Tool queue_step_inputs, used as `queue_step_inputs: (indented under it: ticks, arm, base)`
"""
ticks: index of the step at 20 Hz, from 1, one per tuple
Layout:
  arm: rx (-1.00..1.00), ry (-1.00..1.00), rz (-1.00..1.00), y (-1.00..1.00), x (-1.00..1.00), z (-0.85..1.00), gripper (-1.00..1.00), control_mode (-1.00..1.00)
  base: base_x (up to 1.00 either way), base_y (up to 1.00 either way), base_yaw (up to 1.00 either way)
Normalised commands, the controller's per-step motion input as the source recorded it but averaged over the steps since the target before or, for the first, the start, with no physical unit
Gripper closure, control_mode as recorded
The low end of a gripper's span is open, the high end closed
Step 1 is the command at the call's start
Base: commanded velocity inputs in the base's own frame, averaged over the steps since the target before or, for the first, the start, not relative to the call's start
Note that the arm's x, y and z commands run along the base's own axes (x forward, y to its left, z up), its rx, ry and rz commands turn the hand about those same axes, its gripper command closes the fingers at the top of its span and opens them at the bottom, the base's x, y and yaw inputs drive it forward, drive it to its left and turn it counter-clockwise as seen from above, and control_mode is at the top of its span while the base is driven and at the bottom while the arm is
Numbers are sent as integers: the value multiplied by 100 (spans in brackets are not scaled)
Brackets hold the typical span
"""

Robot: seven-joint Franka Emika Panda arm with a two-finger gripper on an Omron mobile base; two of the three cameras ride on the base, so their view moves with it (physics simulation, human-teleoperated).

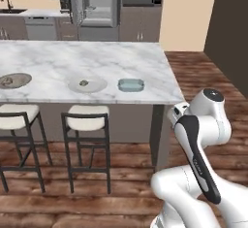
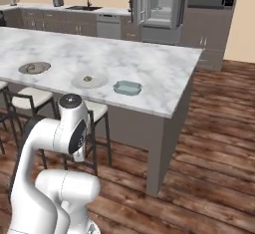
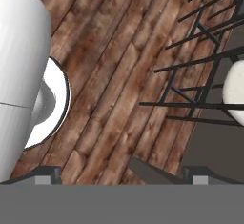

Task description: Place two dumplings into each of the tupperware containers and then place the containers in the fridge.

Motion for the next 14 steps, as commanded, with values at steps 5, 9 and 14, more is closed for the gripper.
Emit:
queue_step_inputs:
  ticks: [5,9,14]
  arm:
    - [0,0,0,0,0,0,-100,100]
    - [0,0,0,0,0,0,-100,100]
    - [0,0,0,0,0,0,-100,100]
  base:
    - [-2,79,-23]
    - [0,63,-16]
    - [0,55,-11]
